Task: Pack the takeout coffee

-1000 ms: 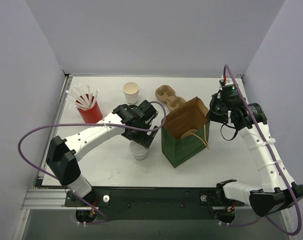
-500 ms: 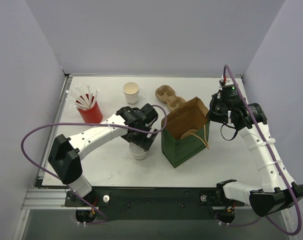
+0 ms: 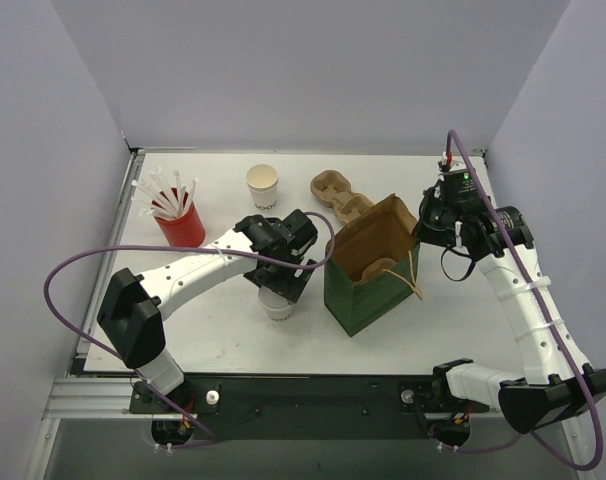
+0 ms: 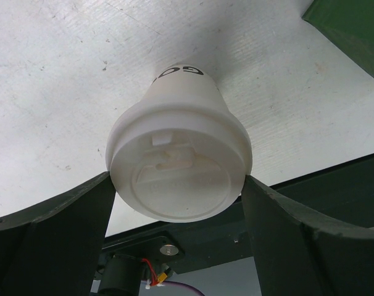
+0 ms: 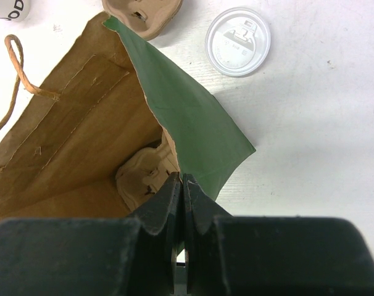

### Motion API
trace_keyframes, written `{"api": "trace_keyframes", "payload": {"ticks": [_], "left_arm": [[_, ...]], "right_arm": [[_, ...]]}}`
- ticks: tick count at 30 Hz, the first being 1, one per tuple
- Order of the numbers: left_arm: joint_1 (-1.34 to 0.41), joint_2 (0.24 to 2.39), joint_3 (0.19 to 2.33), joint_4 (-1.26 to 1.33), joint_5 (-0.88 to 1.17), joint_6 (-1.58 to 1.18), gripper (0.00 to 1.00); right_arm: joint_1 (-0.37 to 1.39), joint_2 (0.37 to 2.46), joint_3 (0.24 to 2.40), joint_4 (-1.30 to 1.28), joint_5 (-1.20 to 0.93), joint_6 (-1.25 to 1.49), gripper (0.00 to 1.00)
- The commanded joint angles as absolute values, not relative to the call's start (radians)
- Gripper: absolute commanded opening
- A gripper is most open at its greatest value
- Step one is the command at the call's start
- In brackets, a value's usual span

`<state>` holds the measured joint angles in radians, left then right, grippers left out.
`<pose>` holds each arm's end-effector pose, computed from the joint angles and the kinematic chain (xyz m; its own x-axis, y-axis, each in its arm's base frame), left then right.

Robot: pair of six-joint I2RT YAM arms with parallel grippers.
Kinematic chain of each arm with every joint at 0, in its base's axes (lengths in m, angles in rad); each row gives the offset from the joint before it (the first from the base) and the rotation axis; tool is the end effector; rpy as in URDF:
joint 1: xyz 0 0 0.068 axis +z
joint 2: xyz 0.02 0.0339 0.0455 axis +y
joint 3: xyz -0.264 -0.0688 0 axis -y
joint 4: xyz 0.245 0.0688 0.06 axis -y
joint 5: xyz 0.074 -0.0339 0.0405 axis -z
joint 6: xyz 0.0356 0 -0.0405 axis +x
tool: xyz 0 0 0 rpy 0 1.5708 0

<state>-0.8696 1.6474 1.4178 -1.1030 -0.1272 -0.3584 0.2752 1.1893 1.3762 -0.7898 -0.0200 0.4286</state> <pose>0.2087 -0.2402 0.2732 -0.8462 0.4628 -0.2642 0.4717 0.8811 0.0327 0.2323 0.0663 0.4009 -0.6158 0.2579 -0.7445 -0.0347 0.9351 0.3526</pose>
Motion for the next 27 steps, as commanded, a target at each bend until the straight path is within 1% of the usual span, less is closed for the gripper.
{"api": "trace_keyframes", "payload": {"ticks": [1,3,4,6,11,12,13,16,23,24,26,27], "left_arm": [[-0.879,1.654,1.416,-1.098,-0.164,-0.364,0.85],[-0.884,1.654,1.423,-1.101,-0.172,-0.365,0.78],[-0.885,1.654,1.43,-1.111,-0.175,-0.365,0.76],[-0.884,1.652,1.439,-1.12,-0.187,-0.364,0.67],[-0.885,1.648,1.503,-1.17,-0.224,-0.359,0.59],[-0.887,1.644,1.518,-1.183,-0.233,-0.36,0.55],[-0.887,1.643,1.537,-1.202,-0.242,-0.364,0.52],[-0.887,1.628,1.604,-1.227,-0.261,-0.364,0.49],[-0.887,1.629,1.816,-1.341,-0.336,-0.391,0.48],[-0.885,1.629,1.883,-1.354,-0.347,-0.394,0.47],[-0.887,1.631,1.945,-1.382,-0.359,-0.4,0.47],[-0.887,1.634,2.018,-1.39,-0.357,-0.402,0.46]], "right_arm": [[0.273,1.18,1.371,-0.802,-0.025,0.429,0.0],[0.275,1.181,1.371,-0.802,-0.025,0.428,0.0],[0.275,1.18,1.371,-0.802,-0.025,0.428,0.0],[0.275,1.181,1.373,-0.802,-0.026,0.428,0.0],[0.275,1.18,1.367,-0.802,-0.029,0.429,0.0],[0.275,1.181,1.364,-0.801,-0.031,0.428,0.0],[0.275,1.18,1.361,-0.802,-0.035,0.428,0.0],[0.275,1.178,1.353,-0.801,-0.043,0.425,0.0],[0.275,1.175,1.341,-0.802,-0.052,0.42,0.0],[0.273,1.18,1.344,-0.802,-0.054,0.42,0.0],[0.275,1.181,1.348,-0.804,-0.055,0.422,0.0],[0.275,1.181,1.35,-0.801,-0.055,0.425,0.0]]}}
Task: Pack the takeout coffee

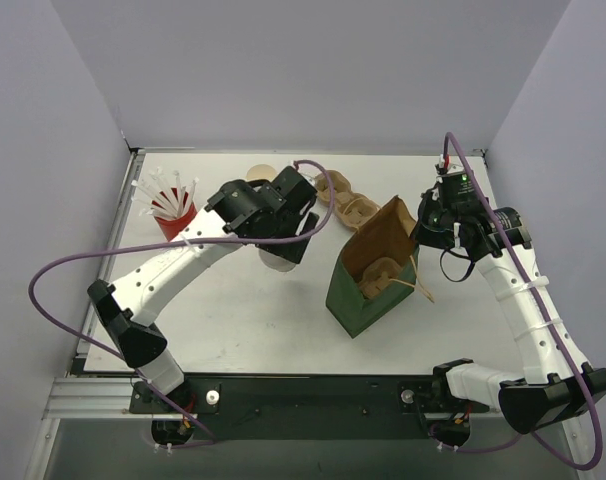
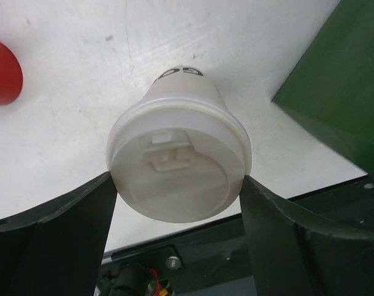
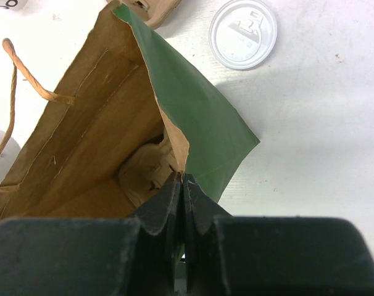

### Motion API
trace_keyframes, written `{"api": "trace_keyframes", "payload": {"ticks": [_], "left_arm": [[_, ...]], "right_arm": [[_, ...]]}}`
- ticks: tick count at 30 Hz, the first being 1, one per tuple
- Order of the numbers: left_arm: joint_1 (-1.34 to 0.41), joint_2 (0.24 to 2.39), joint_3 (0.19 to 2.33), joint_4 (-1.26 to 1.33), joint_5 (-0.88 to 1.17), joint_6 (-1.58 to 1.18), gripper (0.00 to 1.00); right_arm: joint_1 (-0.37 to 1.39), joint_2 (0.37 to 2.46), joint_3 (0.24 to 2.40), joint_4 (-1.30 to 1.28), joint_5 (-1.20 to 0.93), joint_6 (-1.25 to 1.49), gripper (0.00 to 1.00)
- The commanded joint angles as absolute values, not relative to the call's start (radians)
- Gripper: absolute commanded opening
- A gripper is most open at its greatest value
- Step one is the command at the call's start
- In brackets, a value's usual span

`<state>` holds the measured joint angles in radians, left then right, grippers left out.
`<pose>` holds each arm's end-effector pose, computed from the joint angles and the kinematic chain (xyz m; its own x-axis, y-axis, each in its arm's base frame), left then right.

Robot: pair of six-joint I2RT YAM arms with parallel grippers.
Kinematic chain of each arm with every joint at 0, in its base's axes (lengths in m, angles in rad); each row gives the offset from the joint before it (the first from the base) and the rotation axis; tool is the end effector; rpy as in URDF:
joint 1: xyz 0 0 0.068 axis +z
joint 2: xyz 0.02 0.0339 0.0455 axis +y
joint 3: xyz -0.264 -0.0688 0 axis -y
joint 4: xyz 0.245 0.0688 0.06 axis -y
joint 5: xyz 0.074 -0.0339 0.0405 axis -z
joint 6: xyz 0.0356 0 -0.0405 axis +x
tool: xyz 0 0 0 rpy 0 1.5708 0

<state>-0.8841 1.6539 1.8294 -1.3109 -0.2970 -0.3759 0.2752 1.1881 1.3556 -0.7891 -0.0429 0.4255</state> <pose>0.2098 -0.2395 0.3805 -0.7774 0.3946 -0.4897 0.4040 0.9101 0.0920 0.2325 0.0672 0.3946 -0.6364 0.2488 -0.7301 -0.0465 0.9324 0.3583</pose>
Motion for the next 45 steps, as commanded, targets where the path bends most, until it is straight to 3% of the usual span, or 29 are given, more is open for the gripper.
{"api": "trace_keyframes", "payload": {"ticks": [1,11,23,31,37,45], "left_arm": [[-0.887,1.637,2.051,-1.402,-0.357,-0.405,0.45],[-0.911,1.68,2.399,-1.451,-0.249,-0.402,0.43],[-1.003,1.571,2.293,-1.319,-0.063,-0.422,0.43],[-1.042,1.721,2.333,-1.393,-0.098,-0.42,0.43],[-1.042,1.972,2.581,-1.535,-0.12,-0.41,0.43],[-1.034,1.961,2.376,-1.509,-0.296,-0.426,0.43]], "right_arm": [[0.276,1.184,1.353,-0.804,-0.055,0.428,0.0],[0.29,1.192,1.396,-0.776,-0.112,0.477,0.0],[0.459,1.198,1.491,-0.773,0.044,0.515,0.0],[0.466,1.256,1.499,-0.749,-0.004,0.465,0.0],[0.457,1.296,1.497,-0.73,-0.075,0.463,0.0],[0.436,1.324,1.457,-0.687,-0.12,0.492,0.0]]}}
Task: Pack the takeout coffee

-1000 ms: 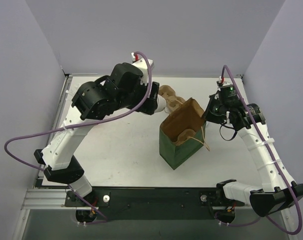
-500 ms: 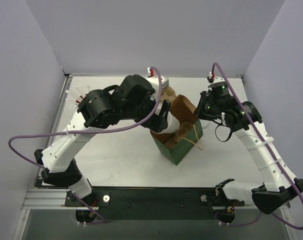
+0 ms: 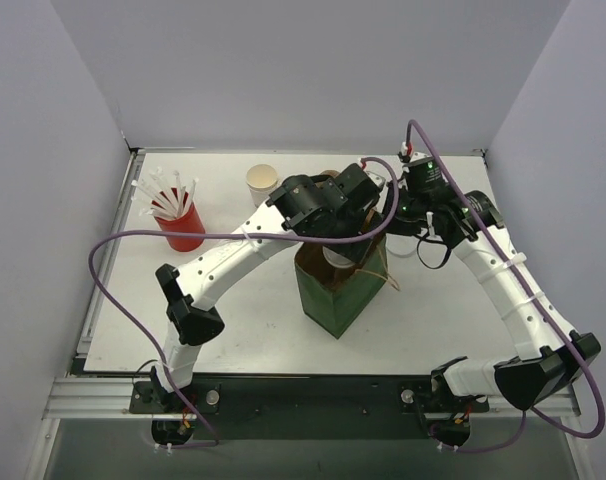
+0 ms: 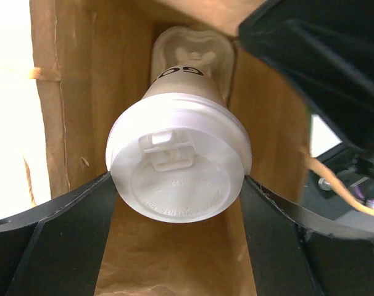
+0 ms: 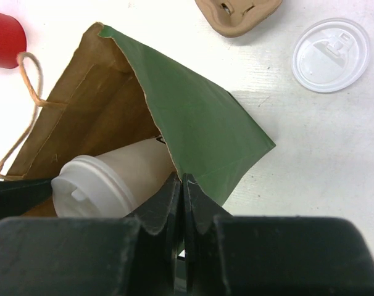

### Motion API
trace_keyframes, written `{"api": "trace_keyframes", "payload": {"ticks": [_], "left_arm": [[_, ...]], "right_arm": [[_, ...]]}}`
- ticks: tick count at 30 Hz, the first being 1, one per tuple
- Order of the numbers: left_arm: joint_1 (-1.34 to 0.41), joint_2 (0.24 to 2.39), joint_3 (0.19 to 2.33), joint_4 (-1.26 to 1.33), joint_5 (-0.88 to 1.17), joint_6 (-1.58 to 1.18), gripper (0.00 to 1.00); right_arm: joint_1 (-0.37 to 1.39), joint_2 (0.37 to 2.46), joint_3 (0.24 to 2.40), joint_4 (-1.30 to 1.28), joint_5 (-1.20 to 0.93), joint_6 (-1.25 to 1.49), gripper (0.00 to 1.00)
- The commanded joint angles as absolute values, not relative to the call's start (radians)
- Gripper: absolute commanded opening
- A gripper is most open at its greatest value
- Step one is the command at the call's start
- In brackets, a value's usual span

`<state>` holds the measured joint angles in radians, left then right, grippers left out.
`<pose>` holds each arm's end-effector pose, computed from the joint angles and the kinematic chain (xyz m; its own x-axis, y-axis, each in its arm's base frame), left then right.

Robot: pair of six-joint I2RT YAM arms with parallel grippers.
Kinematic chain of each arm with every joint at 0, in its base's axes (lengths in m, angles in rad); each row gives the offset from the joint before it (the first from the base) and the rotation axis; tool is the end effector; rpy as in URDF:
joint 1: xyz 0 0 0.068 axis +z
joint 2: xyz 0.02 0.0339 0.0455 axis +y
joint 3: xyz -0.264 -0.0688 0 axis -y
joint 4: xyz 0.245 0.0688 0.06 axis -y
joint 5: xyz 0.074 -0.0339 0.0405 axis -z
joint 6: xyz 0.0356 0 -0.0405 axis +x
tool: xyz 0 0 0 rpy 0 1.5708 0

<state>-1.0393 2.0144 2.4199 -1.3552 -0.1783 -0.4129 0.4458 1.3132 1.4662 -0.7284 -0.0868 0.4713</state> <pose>0.2073 -0.3401 0.4151 -0.6970 0.4063 -0.5909 0.5638 0.8197 -0.1014 0.2491 0.1225 0.4059 -0.6623 0.1848 -0.7261 -0.2183 0.8795 0.4230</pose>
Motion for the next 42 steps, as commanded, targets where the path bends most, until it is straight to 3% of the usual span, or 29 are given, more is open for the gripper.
{"api": "trace_keyframes", "payload": {"ticks": [1,13,42], "left_arm": [[-1.029,1.944,2.359,-1.499,-0.29,-0.426,0.43],[-1.014,1.836,2.08,-1.414,-0.15,-0.485,0.42],[-1.034,1.996,2.062,-1.453,-0.12,-0.465,0.39]], "right_arm": [[0.436,1.325,1.468,-0.68,-0.129,0.502,0.0],[0.42,1.327,1.5,-0.756,-0.173,0.646,0.0],[0.417,1.282,1.374,-0.707,-0.184,0.637,0.0]]}}
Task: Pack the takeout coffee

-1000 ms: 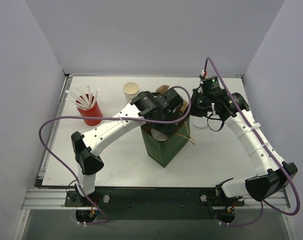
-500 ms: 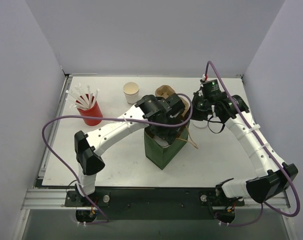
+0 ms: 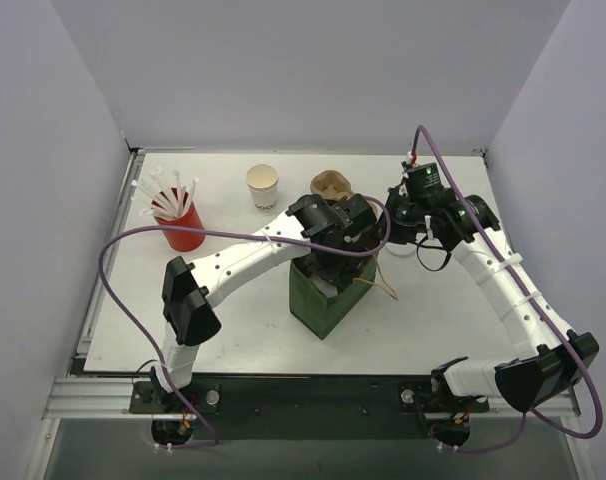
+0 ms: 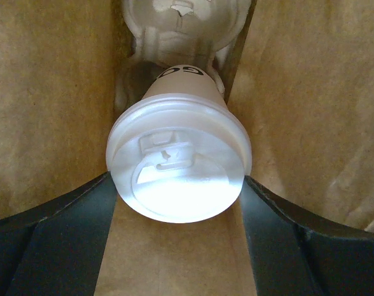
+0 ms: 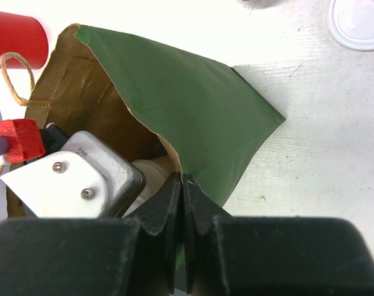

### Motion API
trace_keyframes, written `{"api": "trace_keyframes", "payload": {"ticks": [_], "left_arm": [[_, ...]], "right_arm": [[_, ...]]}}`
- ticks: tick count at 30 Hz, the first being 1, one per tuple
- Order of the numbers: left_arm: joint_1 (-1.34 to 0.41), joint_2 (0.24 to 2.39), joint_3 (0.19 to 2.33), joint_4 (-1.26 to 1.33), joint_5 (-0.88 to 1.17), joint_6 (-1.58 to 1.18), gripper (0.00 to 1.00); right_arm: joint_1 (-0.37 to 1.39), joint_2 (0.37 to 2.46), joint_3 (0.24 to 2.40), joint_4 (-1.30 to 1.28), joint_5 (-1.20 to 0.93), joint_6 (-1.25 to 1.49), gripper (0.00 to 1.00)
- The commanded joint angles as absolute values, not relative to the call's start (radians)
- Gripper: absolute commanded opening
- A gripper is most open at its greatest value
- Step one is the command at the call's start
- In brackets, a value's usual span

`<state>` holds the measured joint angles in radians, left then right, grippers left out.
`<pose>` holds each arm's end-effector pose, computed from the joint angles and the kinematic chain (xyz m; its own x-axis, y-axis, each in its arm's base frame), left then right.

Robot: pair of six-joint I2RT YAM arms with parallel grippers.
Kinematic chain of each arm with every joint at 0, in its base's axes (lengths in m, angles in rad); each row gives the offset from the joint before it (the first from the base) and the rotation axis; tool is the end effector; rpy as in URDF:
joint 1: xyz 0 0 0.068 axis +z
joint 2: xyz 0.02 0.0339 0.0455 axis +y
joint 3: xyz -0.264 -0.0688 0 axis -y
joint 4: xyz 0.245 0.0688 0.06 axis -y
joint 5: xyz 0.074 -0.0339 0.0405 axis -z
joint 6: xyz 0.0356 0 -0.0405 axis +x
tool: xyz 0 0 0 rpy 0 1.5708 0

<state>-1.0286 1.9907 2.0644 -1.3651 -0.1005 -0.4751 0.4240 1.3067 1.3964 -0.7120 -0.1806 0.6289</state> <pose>0.2083 -0.3388 0.3273 -0.8244 0.4865 -0.2893 0.5183 0.8543 -0.0404 0.2510 0.1203 0.3865 -0.7460 0.2982 -0.5955 -0.1223 0.8176 0.5627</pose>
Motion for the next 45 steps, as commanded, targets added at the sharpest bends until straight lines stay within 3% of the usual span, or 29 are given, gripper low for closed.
{"api": "trace_keyframes", "payload": {"ticks": [1,28,45], "left_arm": [[-1.034,1.996,2.059,-1.451,-0.123,-0.465,0.39],[-1.035,2.029,2.02,-1.511,-0.267,-0.443,0.39],[-1.039,2.013,1.996,-1.497,-0.252,-0.44,0.39]], "right_arm": [[0.416,1.285,1.374,-0.706,-0.184,0.637,0.0],[0.419,1.307,1.371,-0.698,-0.187,0.64,0.0],[0.42,1.31,1.368,-0.695,-0.19,0.646,0.0]]}}
